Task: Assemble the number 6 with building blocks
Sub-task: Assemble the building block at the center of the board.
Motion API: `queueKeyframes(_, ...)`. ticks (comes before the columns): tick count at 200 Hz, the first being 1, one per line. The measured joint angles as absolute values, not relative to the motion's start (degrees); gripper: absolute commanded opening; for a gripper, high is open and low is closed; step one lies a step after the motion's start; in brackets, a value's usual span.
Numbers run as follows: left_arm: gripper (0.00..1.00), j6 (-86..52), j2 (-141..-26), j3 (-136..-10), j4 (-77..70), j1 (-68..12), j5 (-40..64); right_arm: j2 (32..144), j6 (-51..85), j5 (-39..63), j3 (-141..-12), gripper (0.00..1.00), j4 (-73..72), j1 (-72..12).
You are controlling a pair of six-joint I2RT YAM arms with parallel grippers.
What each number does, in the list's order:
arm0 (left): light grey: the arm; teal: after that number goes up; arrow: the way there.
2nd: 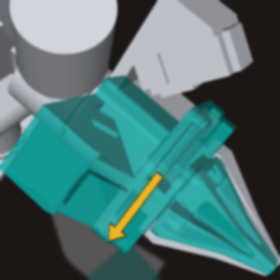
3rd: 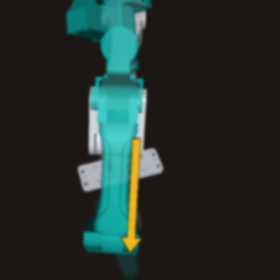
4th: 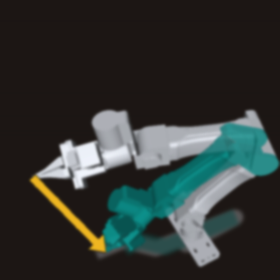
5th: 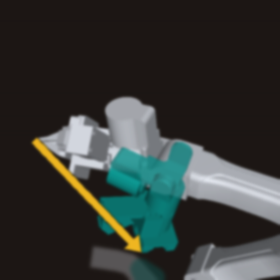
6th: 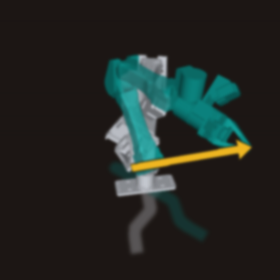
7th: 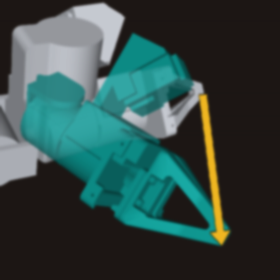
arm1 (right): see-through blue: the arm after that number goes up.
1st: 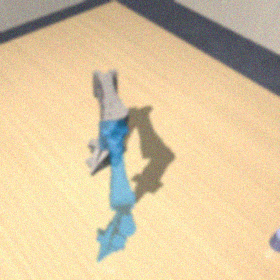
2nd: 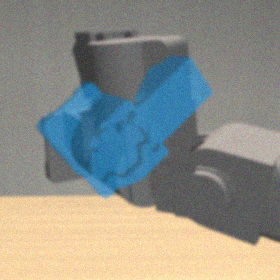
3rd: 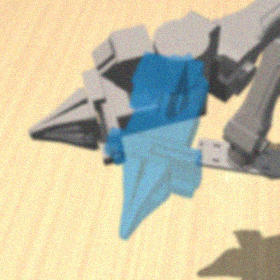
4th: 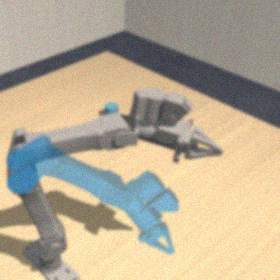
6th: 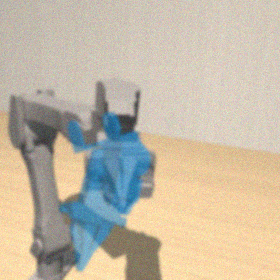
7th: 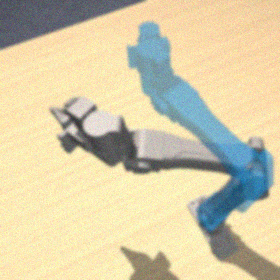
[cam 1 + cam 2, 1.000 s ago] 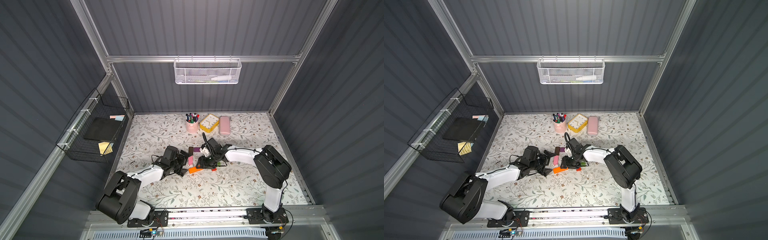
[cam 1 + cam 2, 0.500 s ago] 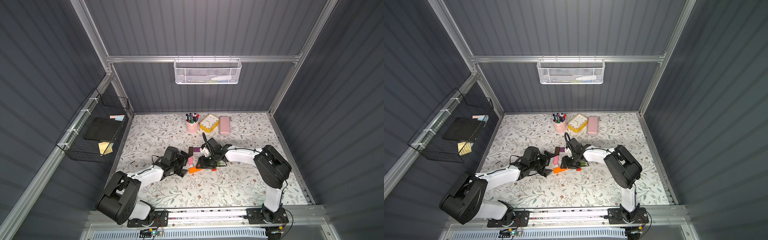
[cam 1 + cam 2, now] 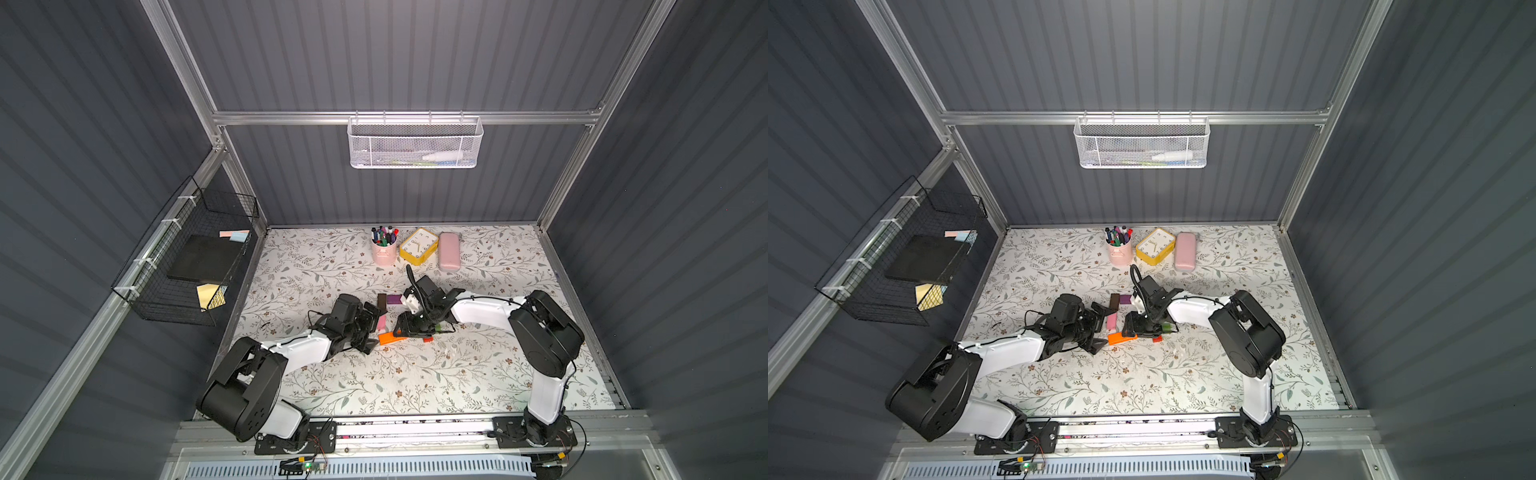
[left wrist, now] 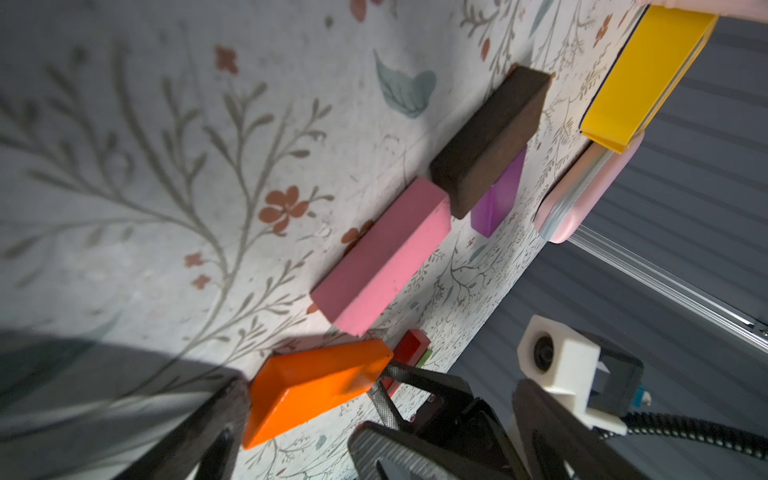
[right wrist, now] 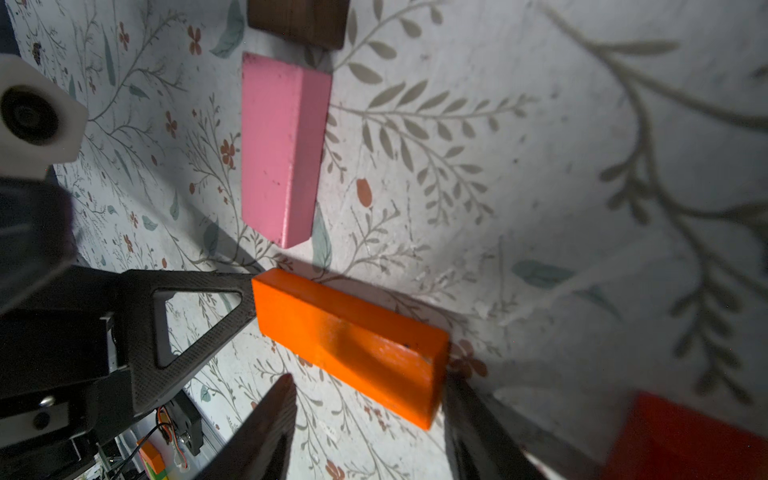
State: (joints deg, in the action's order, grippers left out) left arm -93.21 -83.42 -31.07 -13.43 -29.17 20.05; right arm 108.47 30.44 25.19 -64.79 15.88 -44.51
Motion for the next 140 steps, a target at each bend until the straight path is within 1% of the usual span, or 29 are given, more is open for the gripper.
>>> queueKeyframes(140,0.99,-90.8,-83.4,-35.7,-6.7,-28.1,18.9,108.5,30.4,25.6,-64.8,0.58,15.8,-45.1)
